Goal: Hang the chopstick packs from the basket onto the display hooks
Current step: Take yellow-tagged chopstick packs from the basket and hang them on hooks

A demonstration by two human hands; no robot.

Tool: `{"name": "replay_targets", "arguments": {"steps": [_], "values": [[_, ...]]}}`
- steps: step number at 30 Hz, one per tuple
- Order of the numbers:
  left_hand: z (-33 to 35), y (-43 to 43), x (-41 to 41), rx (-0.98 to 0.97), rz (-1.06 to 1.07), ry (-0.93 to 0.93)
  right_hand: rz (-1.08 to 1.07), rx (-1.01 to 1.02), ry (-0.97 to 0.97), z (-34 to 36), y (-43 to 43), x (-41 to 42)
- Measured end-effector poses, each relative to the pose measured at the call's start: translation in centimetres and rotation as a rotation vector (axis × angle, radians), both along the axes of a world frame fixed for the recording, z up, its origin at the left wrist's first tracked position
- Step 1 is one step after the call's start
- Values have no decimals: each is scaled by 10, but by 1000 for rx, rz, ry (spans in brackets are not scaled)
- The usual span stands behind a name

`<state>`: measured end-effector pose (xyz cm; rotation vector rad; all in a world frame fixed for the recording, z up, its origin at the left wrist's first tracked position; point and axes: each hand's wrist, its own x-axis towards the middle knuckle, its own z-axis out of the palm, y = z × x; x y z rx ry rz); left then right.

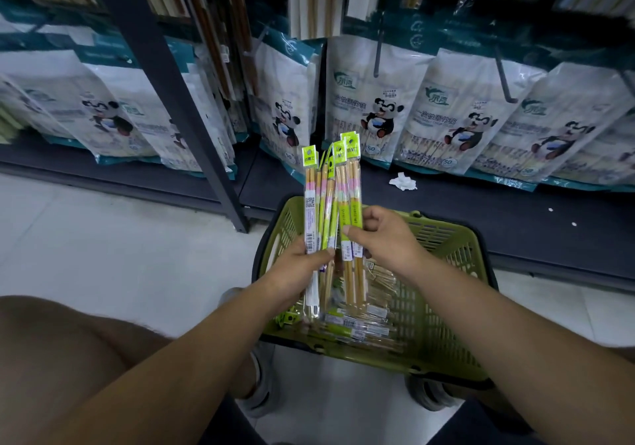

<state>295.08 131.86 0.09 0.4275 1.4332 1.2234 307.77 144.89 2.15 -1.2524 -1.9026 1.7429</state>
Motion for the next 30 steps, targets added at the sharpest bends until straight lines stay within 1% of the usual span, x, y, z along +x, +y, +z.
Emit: {"name": "replay_targets", "arguments": {"steps": [4, 8, 13, 17, 20, 24, 30], "values": [[3, 3, 2, 44, -23, 44, -40, -78, 50, 0, -2, -9], [10, 5, 1, 101, -86, 211, -24, -71, 54, 0, 0, -11], [16, 11, 0, 148, -37, 315, 4, -31, 12, 8, 6, -11], [22, 13, -7, 105, 4, 279, 70, 32, 45, 24, 14, -9], [29, 16, -12, 72, 25, 218, 48, 71, 59, 36, 18, -11], [44, 17, -11, 108, 27, 119, 15, 70, 104, 50, 19, -12], [67, 12, -13, 156, 26, 154, 65, 92, 151, 75, 15, -16]]}}
